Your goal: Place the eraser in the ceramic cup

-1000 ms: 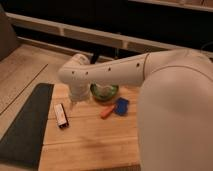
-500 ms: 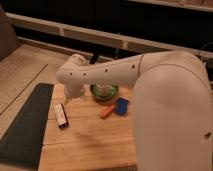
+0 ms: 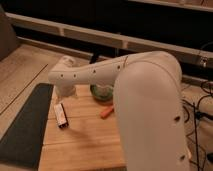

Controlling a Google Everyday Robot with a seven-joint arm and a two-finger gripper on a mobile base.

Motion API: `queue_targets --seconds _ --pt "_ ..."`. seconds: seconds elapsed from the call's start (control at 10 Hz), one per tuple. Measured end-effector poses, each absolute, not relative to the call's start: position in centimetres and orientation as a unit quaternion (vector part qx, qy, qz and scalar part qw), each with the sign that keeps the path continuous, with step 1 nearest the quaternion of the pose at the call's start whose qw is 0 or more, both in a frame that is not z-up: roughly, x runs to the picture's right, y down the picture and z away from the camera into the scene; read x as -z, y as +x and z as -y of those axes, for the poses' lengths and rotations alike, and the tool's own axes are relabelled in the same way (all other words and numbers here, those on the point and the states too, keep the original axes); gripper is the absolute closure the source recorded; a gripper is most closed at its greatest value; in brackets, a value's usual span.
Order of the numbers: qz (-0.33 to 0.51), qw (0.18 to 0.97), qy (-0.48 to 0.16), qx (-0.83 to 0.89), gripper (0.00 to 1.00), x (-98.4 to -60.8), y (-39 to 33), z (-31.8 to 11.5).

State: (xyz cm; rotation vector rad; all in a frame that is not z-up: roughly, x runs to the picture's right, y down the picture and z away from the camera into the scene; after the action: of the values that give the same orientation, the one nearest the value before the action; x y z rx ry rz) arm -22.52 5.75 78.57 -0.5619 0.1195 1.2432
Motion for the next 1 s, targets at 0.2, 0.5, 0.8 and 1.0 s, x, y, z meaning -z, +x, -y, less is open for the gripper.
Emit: queue_targets --seconds 0.2,0.5,0.8,1.0 --pt "-0.05 0.776 -0.267 -0.57 0.35 -79.9 -24.4 -6.5" --pt "-0.045 0.783 -0.273 -0.556 0.35 -81.3 -27.3 -7.8" --pt "-0.052 0.791 -0.272 -0.546 0.35 -82.4 -29.4 -8.8" --pt "-0.067 0.794 -0.271 -0.54 0.35 -83.2 -30.1 -10.0"
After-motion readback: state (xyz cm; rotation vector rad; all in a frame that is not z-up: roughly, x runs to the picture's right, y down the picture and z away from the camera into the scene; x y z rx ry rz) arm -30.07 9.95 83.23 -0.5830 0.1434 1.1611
